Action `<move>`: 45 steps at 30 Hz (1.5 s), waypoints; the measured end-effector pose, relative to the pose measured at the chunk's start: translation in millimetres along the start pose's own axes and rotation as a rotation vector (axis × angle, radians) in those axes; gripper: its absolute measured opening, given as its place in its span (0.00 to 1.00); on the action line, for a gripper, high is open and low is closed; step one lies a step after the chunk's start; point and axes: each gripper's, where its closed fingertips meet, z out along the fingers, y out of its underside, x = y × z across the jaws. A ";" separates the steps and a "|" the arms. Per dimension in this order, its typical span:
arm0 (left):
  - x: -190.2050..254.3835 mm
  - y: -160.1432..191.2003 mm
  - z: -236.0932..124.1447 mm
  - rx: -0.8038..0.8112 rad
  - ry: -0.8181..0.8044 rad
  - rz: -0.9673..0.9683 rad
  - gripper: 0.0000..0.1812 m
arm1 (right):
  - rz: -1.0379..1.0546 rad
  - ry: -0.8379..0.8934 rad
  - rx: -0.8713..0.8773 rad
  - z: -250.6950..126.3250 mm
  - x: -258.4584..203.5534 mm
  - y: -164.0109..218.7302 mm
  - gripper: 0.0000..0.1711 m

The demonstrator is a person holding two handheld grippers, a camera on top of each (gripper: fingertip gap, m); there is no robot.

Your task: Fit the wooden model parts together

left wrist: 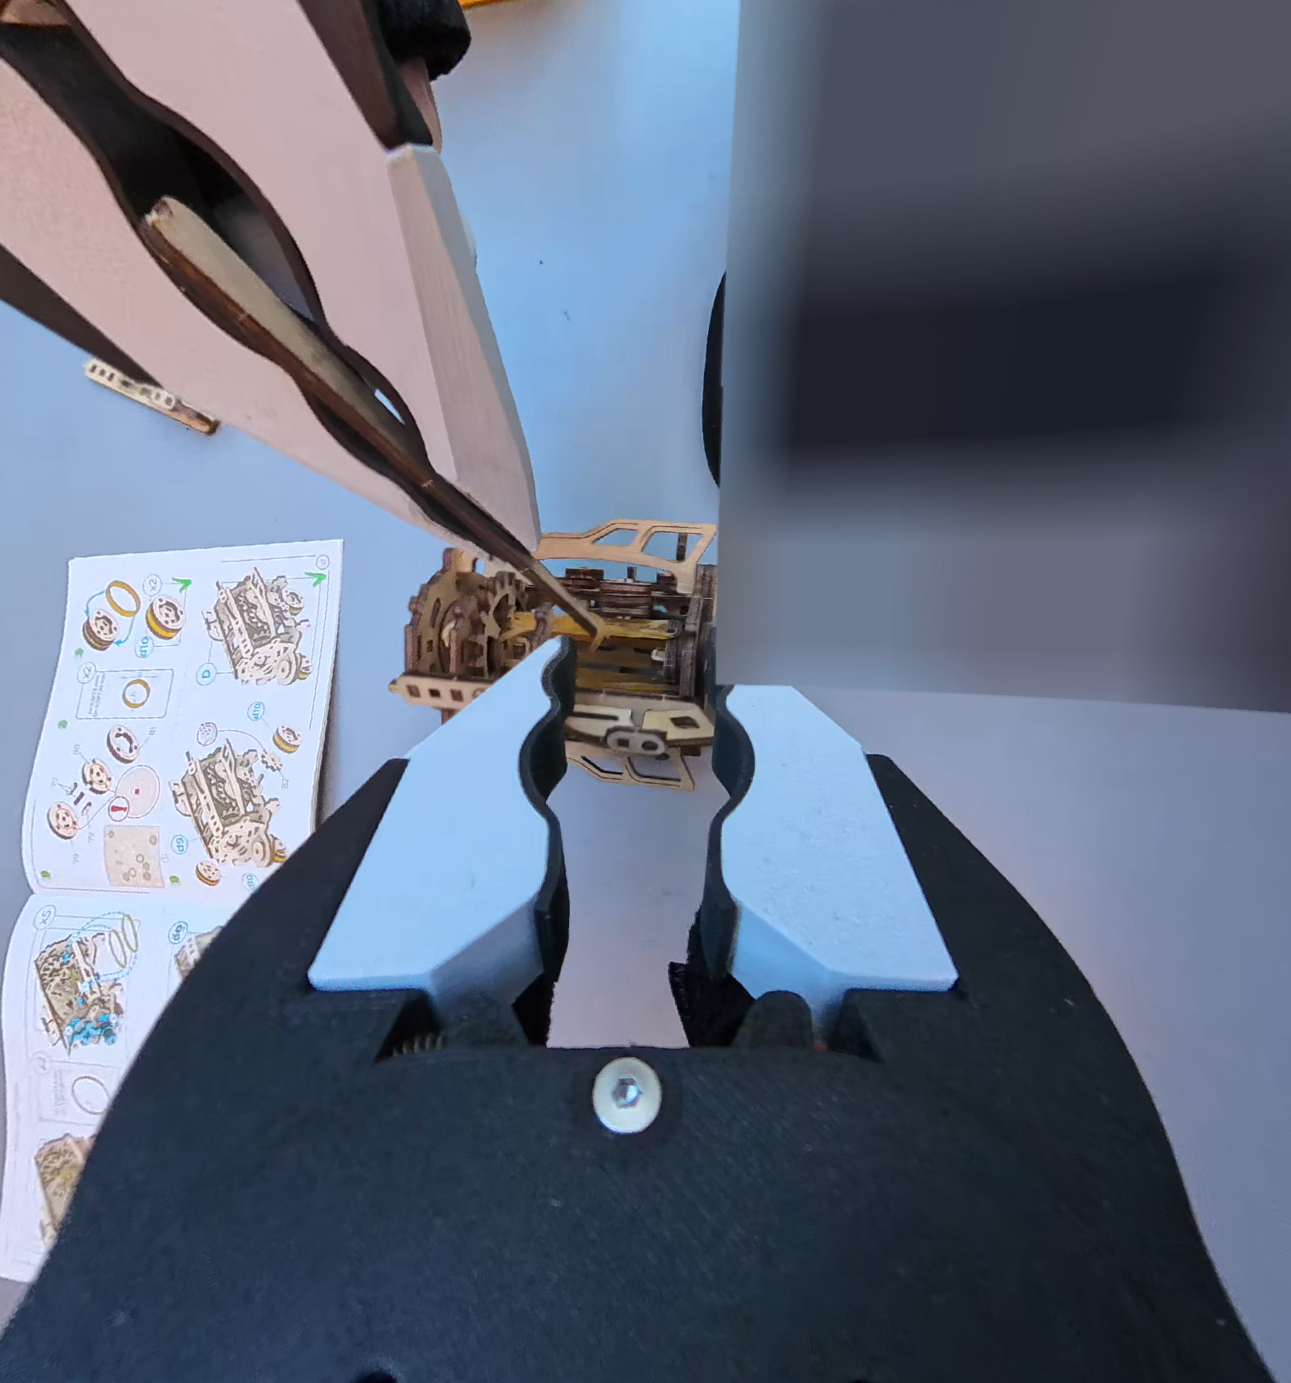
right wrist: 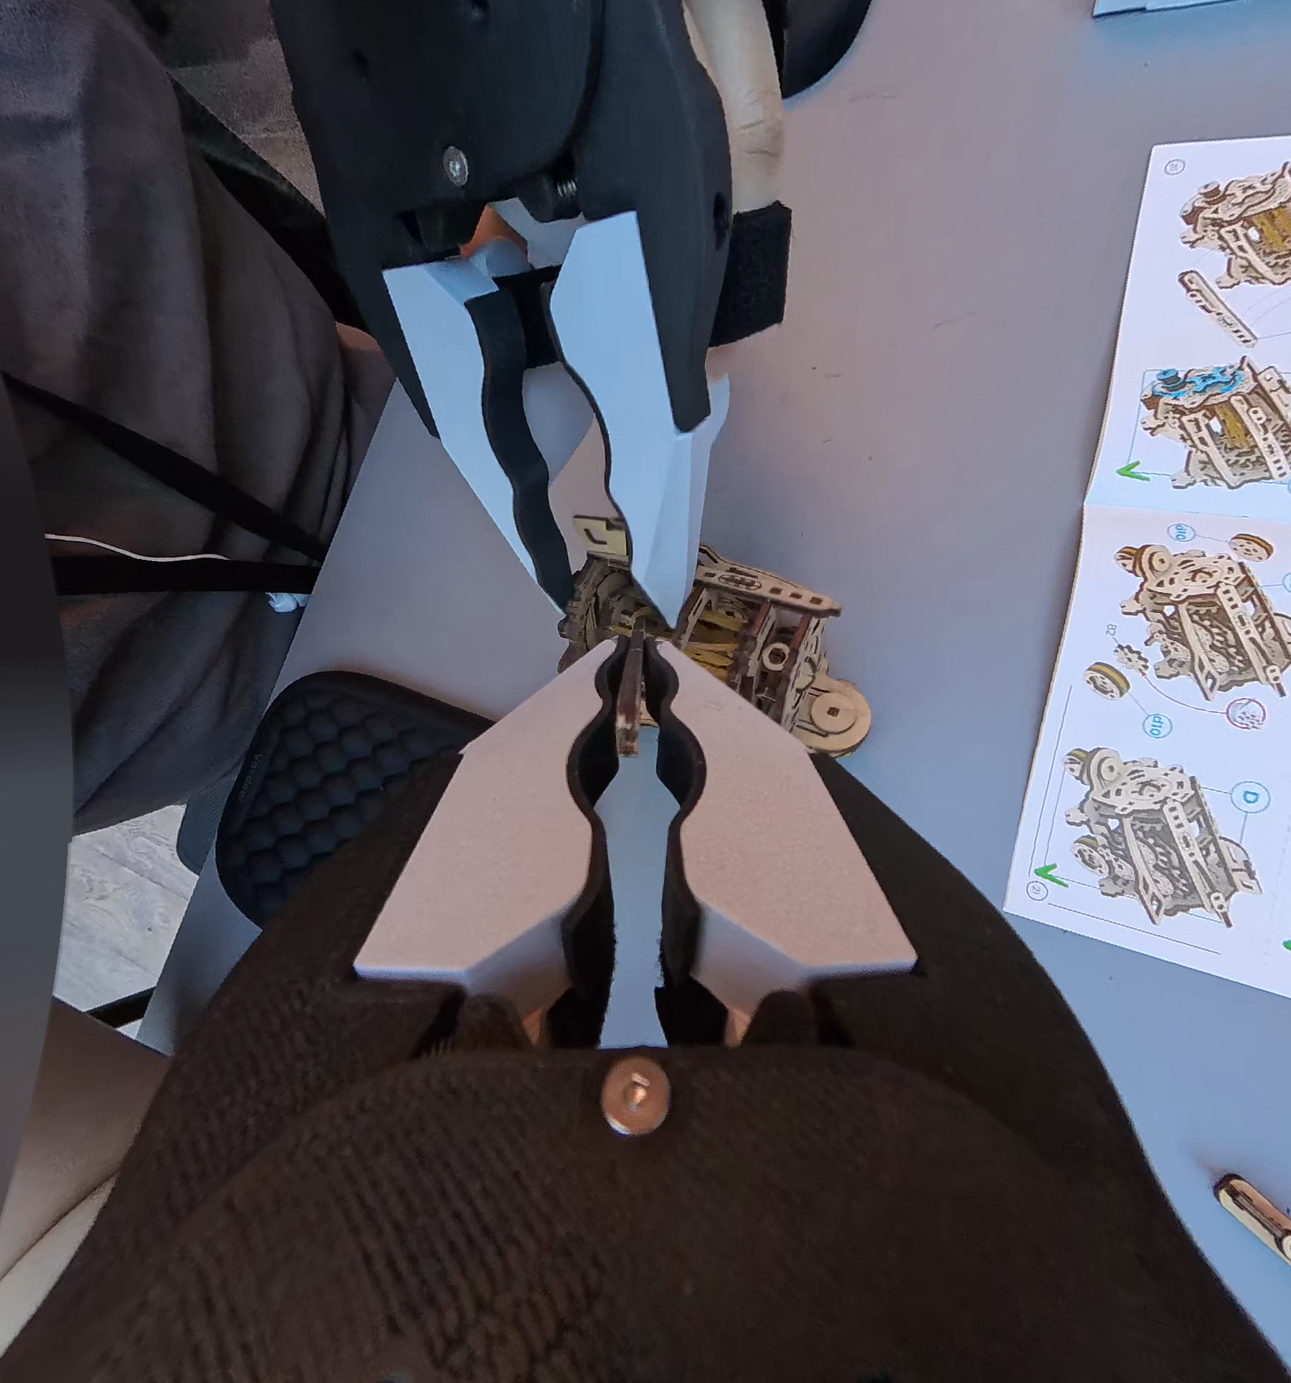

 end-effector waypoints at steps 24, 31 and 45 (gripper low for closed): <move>6.0 -0.7 -6.0 -0.082 0.160 0.269 0.13 | -0.022 -0.024 -0.020 6.7 -7.3 -0.6 0.01; 9.9 2.3 -3.1 -0.092 0.195 0.270 0.12 | -0.040 -0.034 -0.018 8.5 -11.6 -3.1 0.00; 17.9 -0.4 -1.1 -0.068 0.259 0.408 0.12 | -0.121 -0.103 0.003 10.9 -20.9 -1.2 0.00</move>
